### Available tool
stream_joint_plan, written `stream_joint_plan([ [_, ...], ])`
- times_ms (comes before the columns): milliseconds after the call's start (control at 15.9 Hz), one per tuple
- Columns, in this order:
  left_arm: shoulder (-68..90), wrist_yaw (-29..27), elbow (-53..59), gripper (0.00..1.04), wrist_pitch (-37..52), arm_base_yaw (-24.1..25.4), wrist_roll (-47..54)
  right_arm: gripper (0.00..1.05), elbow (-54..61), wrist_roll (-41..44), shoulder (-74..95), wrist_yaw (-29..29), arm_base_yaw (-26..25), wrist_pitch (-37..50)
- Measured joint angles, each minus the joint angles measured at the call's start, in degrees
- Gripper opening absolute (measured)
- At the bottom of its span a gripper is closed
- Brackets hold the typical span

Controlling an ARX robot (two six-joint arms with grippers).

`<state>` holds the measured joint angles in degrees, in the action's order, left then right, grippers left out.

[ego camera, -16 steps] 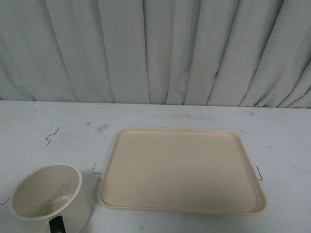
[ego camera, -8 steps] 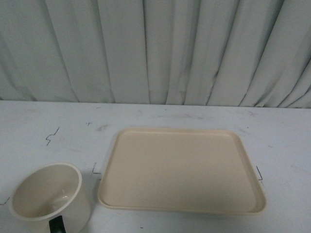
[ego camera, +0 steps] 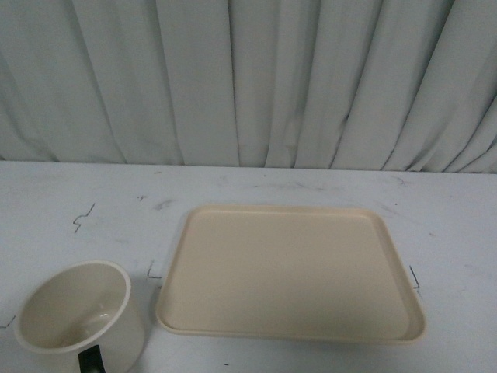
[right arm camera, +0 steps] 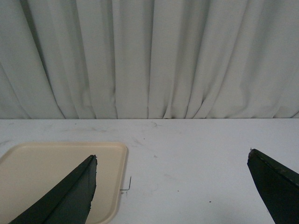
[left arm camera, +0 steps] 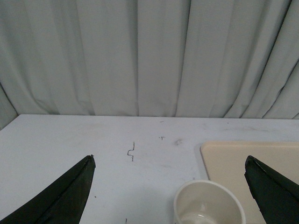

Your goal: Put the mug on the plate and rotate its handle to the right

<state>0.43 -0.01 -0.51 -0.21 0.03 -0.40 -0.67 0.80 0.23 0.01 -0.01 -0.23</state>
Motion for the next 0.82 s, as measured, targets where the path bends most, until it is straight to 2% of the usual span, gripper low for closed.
stream_joint_plan([
  [63,0.0,0.0,0.0,0.98,0.0,0.0,0.0,0.98,0.0,-0.02,0.0,0.02,0.0,0.0],
  [189,12.33,-9.03,-7.96,0.98,-16.7,-1.81,0.35,0.98,0.0,-0.09,0.02,0.17,0.0,-0.02],
  [252,18.75,-7.19,-11.23,0.98,-18.38,1.07,0.17,0.98,0.0,-0.09,0.0,-0.07,0.0,0.04],
  [315,24.48,-3.04,-13.64,0.98,-16.13,5.49,-0.72,0.98,0.0,-0.13,0.0,-0.04,0.0,0.0],
  [378,31.74,4.46,-17.22,0.98,-12.59,10.78,-0.94,0.98,0.0,-0.15,0.0,-0.04,0.0,-0.04],
  [441,37.77,8.72,-20.02,0.98,-10.32,12.48,-0.72,0.98,0.0,-0.15,0.0,-0.02,0.0,-0.02],
  [504,47.15,12.57,-24.44,0.98,-11.61,12.87,-0.02,0.98,0.0,-0.15,0.0,-0.04,0.0,0.0],
  [819,69.88,15.61,-34.56,0.98,-12.94,11.78,-2.1,0.98,0.0,-0.15,0.0,-0.04,0.0,0.0],
])
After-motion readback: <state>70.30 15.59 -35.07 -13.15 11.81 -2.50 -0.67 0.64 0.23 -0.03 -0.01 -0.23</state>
